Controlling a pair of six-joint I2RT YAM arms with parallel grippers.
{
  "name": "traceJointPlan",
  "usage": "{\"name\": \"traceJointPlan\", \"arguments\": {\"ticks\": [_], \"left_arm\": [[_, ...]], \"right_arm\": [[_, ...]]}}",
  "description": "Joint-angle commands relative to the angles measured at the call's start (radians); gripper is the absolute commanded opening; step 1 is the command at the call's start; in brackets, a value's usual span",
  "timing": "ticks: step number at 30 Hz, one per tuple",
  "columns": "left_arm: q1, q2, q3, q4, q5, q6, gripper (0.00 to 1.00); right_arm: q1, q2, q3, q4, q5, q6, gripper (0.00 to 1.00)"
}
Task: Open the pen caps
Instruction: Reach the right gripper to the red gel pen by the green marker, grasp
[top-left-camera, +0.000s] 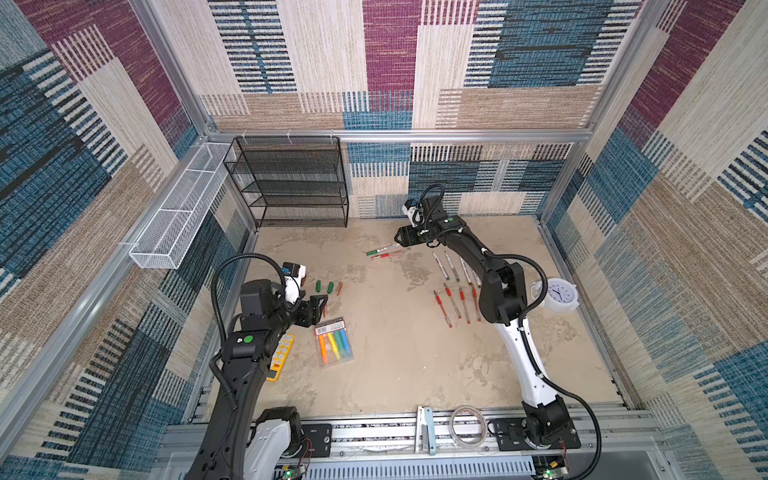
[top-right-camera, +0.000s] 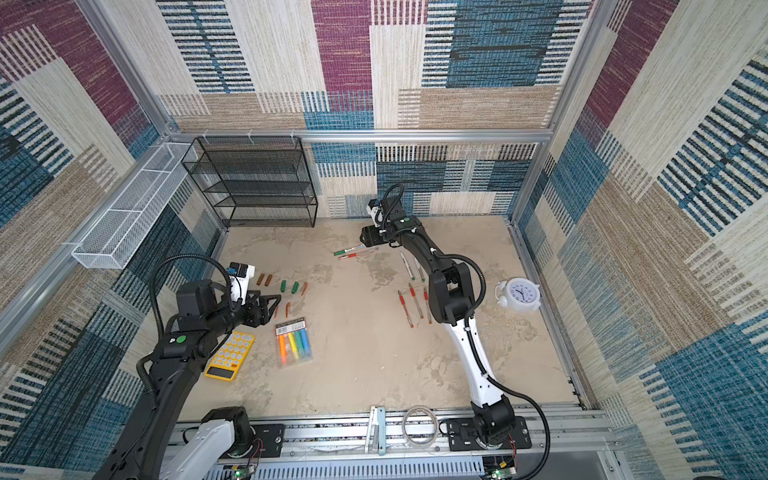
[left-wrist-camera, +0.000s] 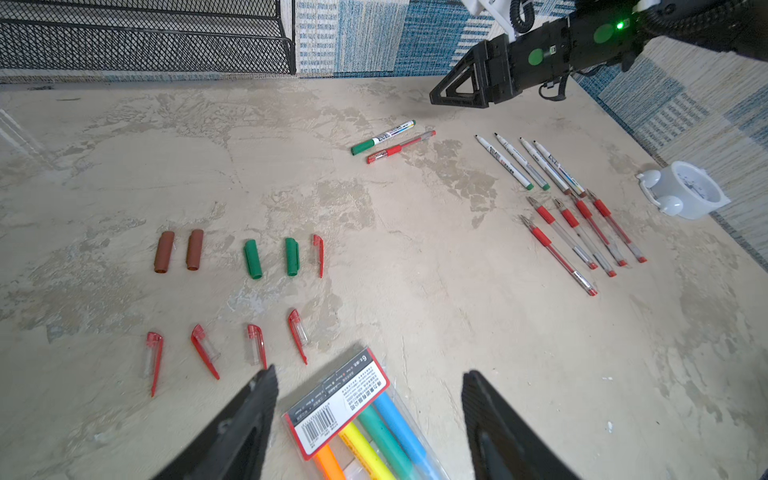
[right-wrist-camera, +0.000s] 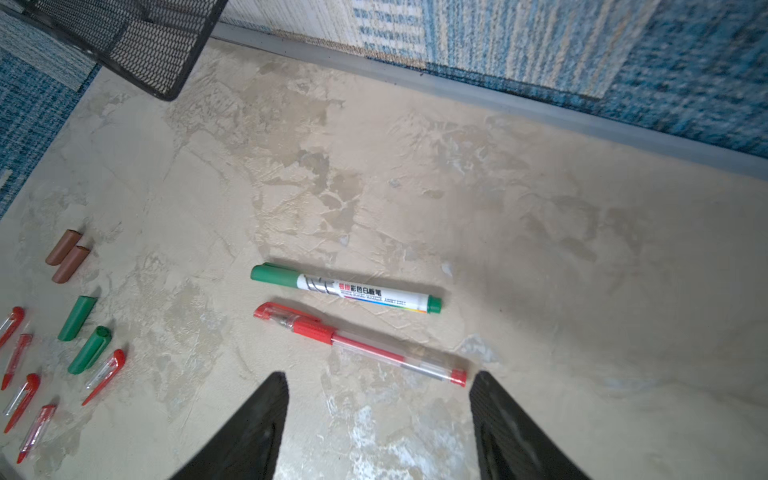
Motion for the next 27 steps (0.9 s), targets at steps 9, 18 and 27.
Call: {"name": "traceJointPlan", "arguments": {"ticks": [9, 18, 27], "left_arm": [[0.007, 0.014, 0.005, 0.003, 0.024, 0.022, 0.75], [0.015, 0.016, 0.007, 0.008, 0.018, 0.014, 0.75], [0.018, 0.002, -0.009, 0.024, 0.023, 0.027, 0.75]], "right_arm": [[-0.019, 0.086, 0.032, 0.073, -0.134, 0.050, 0.72], [-0.026, 0.120, 0.027, 0.088, -0.197, 0.060, 0.69], [-0.002, 0.013, -0.160, 0.041, -0.189, -0.046, 0.64]]}}
